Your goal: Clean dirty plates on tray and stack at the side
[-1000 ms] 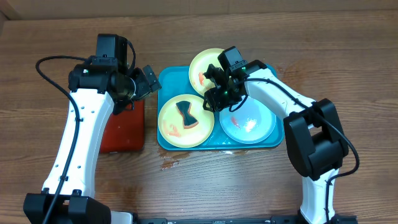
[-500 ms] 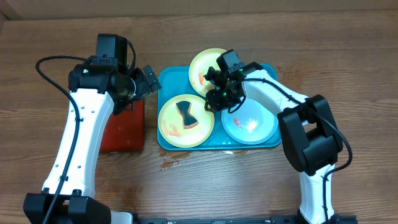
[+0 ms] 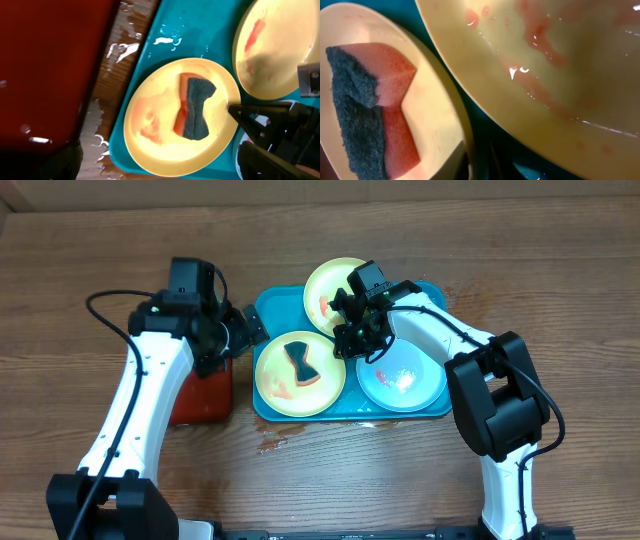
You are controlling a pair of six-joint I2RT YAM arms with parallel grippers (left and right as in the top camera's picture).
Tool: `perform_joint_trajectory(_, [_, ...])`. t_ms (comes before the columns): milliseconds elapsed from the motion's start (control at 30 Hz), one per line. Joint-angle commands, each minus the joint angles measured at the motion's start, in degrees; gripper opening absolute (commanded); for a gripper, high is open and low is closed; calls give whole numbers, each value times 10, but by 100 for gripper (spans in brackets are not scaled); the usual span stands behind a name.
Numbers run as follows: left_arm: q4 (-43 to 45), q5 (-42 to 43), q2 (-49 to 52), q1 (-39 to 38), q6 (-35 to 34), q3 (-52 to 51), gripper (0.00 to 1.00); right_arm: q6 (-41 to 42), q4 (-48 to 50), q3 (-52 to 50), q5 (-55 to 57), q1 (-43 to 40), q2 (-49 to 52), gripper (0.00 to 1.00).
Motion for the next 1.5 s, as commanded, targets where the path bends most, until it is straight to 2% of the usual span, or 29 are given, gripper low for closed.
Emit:
perform_joint_trajectory(0, [31, 44, 6, -19, 14, -30, 91, 5, -1, 7, 12, -1, 11, 9])
perform_joint_trajectory(100, [60, 45, 6, -40, 13, -47, 83, 14, -5, 8, 12, -1, 11, 4])
perform_joint_trajectory(167, [80, 43, 6, -57, 2, -55, 73, 17, -8, 8, 12, -1, 11, 4])
perform_joint_trajectory(233, [103, 40, 6, -73, -12, -63, 70, 17, -8, 8, 11, -1, 11, 4])
perform_joint_trajectory(400, [153, -6, 9, -114, -58, -73, 68, 17, -10, 8, 10, -1, 11, 4])
perform_joint_trajectory(500, [177, -31, 20, -128, -62, -73, 68, 17, -11, 8, 10, -1, 11, 4])
perform_joint_trajectory(933, [209, -14, 113, -133, -63, -73, 68, 18, -30, 31, 22, 9, 10, 4])
perform_joint_trajectory(1000, [212, -15, 115, -133, -54, -73, 59, 31, -37, 38, 47, 18, 10, 4])
perform_joint_trajectory(1200, [210, -16, 121, -133, -54, -74, 55, 32, -43, 45, 86, 42, 10, 4])
perform_joint_trajectory(1467, [212, 3, 169, -137, -55, -74, 43, 32, -43, 45, 85, 42, 10, 4])
